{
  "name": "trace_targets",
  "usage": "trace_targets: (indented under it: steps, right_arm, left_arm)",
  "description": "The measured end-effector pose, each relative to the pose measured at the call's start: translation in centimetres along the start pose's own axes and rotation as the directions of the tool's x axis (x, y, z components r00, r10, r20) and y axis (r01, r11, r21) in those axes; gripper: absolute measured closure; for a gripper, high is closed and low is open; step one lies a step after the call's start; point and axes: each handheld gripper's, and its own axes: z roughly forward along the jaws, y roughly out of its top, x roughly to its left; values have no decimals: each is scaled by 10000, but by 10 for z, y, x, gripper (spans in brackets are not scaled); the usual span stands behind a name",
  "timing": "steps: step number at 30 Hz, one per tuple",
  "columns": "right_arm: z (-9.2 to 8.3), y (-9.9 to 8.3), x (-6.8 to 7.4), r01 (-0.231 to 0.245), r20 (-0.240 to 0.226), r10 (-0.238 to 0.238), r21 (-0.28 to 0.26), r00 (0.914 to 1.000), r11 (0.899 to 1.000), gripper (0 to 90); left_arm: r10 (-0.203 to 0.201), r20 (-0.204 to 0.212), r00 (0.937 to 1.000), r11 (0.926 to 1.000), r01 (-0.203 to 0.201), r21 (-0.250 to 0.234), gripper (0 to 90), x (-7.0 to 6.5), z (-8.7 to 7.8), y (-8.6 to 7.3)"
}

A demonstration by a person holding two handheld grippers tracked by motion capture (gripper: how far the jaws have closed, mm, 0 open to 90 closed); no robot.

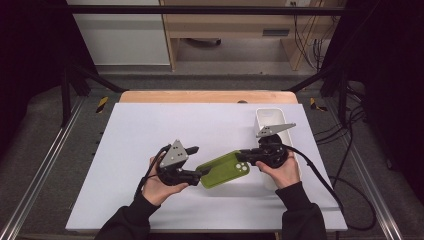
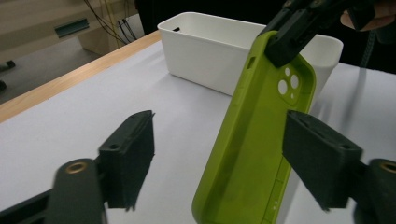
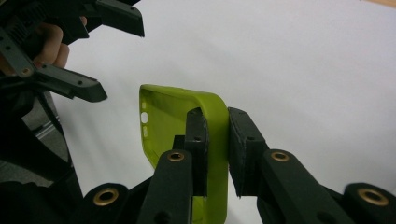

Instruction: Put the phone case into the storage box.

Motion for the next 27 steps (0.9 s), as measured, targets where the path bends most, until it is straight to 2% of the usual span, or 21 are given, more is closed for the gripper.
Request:
trace_targets:
  steps: [3,7,10,17,27]
  right_arm:
    - [-3,0,0,123,164,-122,-88,9998,9999,792]
    - [-6,0,0,345,343,-338,-197,9988,9992,792]
    - [-8,1,0,531,448,-520,-257,9976,9983,792]
    - [-15,1,0,815,697,-791,-312,9944,9962,792]
    - [-29,6,2,1271,1116,-1227,-329,9862,9913,792]
  left_arm:
    - [-456,148,9988,9989,458,-107,206,7,-5,-1]
    - [-698,-317,9971,9974,692,-197,124,14,-12,-4]
    - [-1012,-406,9940,9947,1003,-236,88,21,-17,-8]
    - [-1185,-611,9911,9926,1168,-321,60,32,-28,-18]
    - [-1283,-688,9894,9908,1249,-514,36,43,-38,-33]
